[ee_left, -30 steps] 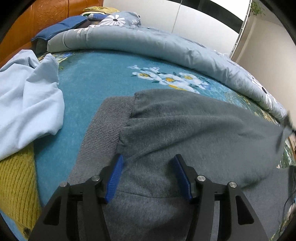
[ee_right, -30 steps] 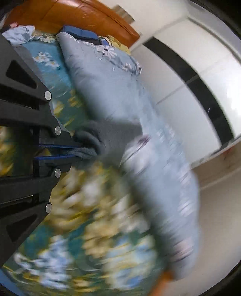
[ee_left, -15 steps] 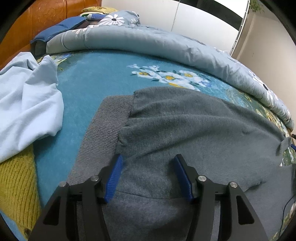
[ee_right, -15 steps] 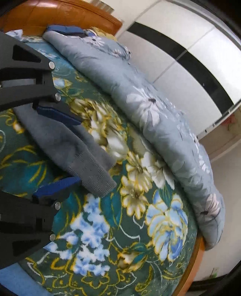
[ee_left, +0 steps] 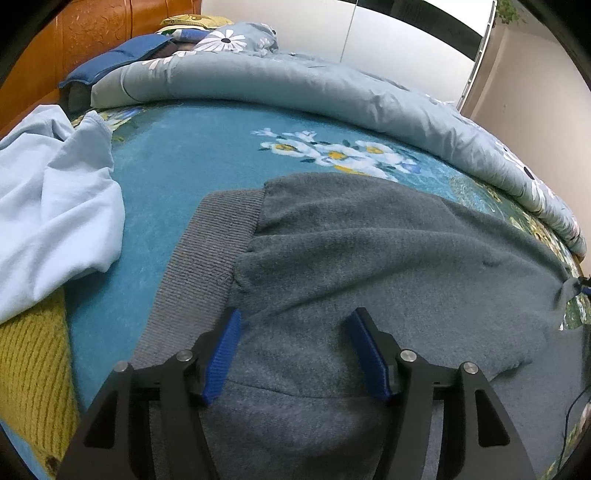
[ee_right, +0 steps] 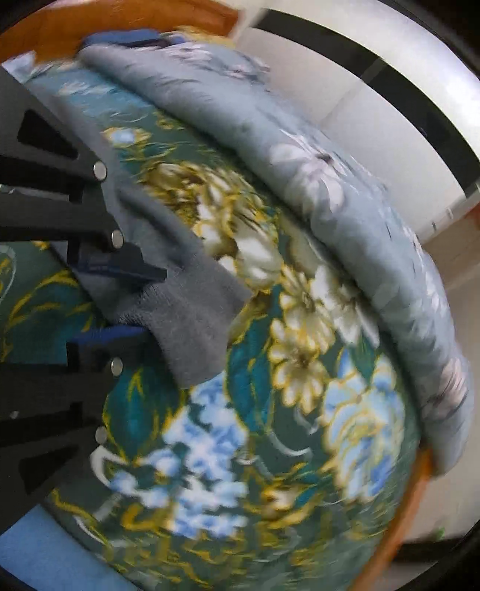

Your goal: Fold clothes

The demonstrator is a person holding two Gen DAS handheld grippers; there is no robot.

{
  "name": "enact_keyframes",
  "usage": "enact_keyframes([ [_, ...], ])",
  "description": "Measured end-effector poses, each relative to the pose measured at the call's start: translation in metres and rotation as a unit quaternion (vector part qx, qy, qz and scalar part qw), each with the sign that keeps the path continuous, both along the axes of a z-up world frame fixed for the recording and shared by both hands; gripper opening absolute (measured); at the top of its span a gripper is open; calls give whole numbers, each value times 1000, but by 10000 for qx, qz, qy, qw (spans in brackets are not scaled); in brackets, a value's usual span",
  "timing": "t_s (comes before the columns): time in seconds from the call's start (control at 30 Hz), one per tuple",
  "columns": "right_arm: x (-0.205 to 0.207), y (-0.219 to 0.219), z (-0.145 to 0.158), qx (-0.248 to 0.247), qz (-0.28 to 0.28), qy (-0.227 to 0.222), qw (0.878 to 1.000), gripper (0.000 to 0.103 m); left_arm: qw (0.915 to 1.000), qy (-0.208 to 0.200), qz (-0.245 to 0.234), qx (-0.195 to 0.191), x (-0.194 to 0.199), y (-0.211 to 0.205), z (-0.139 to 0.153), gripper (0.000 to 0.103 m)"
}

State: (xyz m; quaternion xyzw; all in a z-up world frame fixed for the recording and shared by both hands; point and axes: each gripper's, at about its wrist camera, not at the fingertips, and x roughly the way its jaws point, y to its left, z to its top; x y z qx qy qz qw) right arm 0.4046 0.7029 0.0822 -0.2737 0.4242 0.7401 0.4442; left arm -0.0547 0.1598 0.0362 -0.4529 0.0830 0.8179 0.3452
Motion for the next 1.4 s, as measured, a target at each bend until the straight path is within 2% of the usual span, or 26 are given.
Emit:
enact_keyframes([
  [0.1, 11, -7, 23, 567, 302, 181, 9978, 21, 10000, -29, 3, 50, -1, -1, 0, 63],
  [0.23, 14, -10, -1, 236, 457, -617, 9968, 21, 10000, -53, 13, 80, -1, -2, 0, 63],
  [0.33, 20, -11, -16, 126, 348, -541, 9979, 22, 9999, -144, 6, 80, -2, -4, 6, 63],
  [0.43, 22, -17, -6, 373, 408, -547, 9970, 29, 9994, -212, -62, 256, -5, -13, 25, 63],
  [0.5, 17, -25, 9, 737, 540, -814, 9925, 46, 9997, 7, -86, 233, -12, -16, 40, 63],
  [0.57, 3, -31, 24, 1136, 838, -1218, 9825, 52, 9996, 225, -104, 138, -21, -15, 53, 63],
  [0.63, -14, -35, 32, 1364, 1147, -1497, 9725, 54, 9991, 379, -98, -157, -39, -6, 53, 63],
  [0.7, -29, -38, 38, 1575, 1404, -1696, 9627, 56, 9990, 290, -72, -325, -58, 3, 46, 63],
  [0.8, -41, -37, 44, 1832, 1419, -1772, 9565, 58, 9994, -2, -148, -326, -77, 15, 33, 63],
  [0.87, -50, -33, 39, 1702, 1720, -1608, 9569, 62, 9987, -42, -272, -422, -82, 24, 24, 63],
  [0.9, -58, -32, 32, 1618, 1950, -1669, 9529, 62, 9983, -90, -345, -455, -84, 28, 20, 63],
  [1.0, -86, -32, 9, 1468, 2640, -2091, 9301, 62, 9969, -266, -557, -485, -84, 36, 8, 63],
  [1.07, -98, -31, -1, 1408, 2986, -2193, 9181, 62, 9961, -332, -661, -477, -84, 39, 4, 63],
  [1.17, -109, -22, -15, 1405, 3202, -2510, 9026, 62, 9960, -418, -675, -403, -87, 42, 1, 63],
  [1.3, -120, -16, -23, 1517, 3335, -2715, 8900, 62, 9960, -368, -672, -466, -88, 49, 2, 63],
  [1.37, -128, -18, -28, 1587, 3451, -2859, 8798, 62, 9958, -309, -679, -526, -88, 52, 1, 63],
  [1.4, -129, -19, -29, 1572, 3456, -2864, 8797, 62, 9959, -286, -667, -542, -88, 53, 1, 63],
])
